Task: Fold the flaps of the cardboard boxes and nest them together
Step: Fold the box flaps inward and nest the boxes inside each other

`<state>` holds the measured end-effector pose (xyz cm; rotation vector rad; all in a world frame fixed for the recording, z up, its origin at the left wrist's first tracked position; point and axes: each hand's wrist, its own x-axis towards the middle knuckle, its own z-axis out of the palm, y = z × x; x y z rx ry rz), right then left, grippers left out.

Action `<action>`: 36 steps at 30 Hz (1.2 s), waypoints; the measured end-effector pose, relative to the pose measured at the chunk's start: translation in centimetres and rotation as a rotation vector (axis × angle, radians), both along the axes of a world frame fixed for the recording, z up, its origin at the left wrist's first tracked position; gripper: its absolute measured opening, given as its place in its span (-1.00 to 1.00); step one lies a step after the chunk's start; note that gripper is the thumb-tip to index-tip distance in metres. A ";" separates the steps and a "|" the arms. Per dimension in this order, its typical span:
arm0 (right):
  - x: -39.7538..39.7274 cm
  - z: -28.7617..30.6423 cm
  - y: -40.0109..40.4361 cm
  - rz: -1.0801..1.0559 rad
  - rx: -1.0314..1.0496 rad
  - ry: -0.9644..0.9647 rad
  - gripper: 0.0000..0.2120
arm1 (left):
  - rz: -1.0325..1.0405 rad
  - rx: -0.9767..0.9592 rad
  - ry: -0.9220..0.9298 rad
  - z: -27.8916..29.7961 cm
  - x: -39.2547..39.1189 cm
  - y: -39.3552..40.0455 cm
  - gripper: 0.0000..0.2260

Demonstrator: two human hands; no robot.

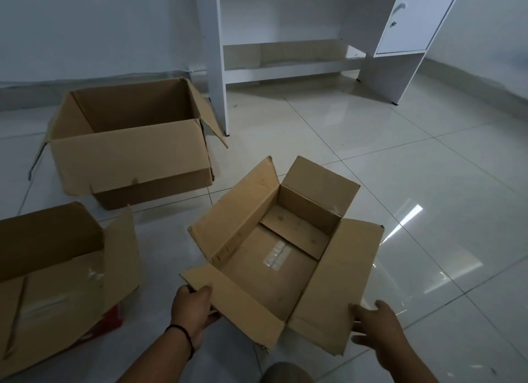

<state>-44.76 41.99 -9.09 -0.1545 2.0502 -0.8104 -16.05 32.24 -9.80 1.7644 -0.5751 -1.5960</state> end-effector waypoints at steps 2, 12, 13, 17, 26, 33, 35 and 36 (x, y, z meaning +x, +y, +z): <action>0.6 -0.5 -0.4 -0.008 -0.049 0.001 -0.73 | 0.006 -0.032 0.006 -0.1 -1.0 0.4 -0.85; 5.2 0.8 -2.3 0.087 -0.179 -0.009 -0.88 | -0.227 -0.229 -0.406 -0.2 -2.7 0.0 -0.42; 4.5 0.8 -2.7 0.071 -0.199 -0.015 -0.84 | -0.241 -0.244 -0.425 -0.2 -2.1 -0.6 -0.41; -0.3 0.9 -4.3 -0.090 -0.326 -0.089 -0.66 | -0.344 -0.258 -0.462 0.0 -0.5 -3.1 -0.44; -3.3 0.1 -5.9 -0.132 -0.299 -0.028 -0.49 | -0.348 -0.325 -0.461 -0.1 1.0 -8.1 -0.61; -5.4 -0.3 -7.6 -0.099 -0.217 0.029 -0.51 | -0.354 -0.339 -0.412 -0.3 -0.9 -9.4 -0.62; -5.8 0.1 -8.1 -0.027 -0.188 0.045 -0.51 | -0.345 -0.345 -0.408 -0.3 -1.6 -9.6 -0.61; -6.1 0.3 -8.4 0.001 -0.195 0.056 -0.53 | -0.336 -0.343 -0.405 -0.3 -1.8 -9.7 -0.61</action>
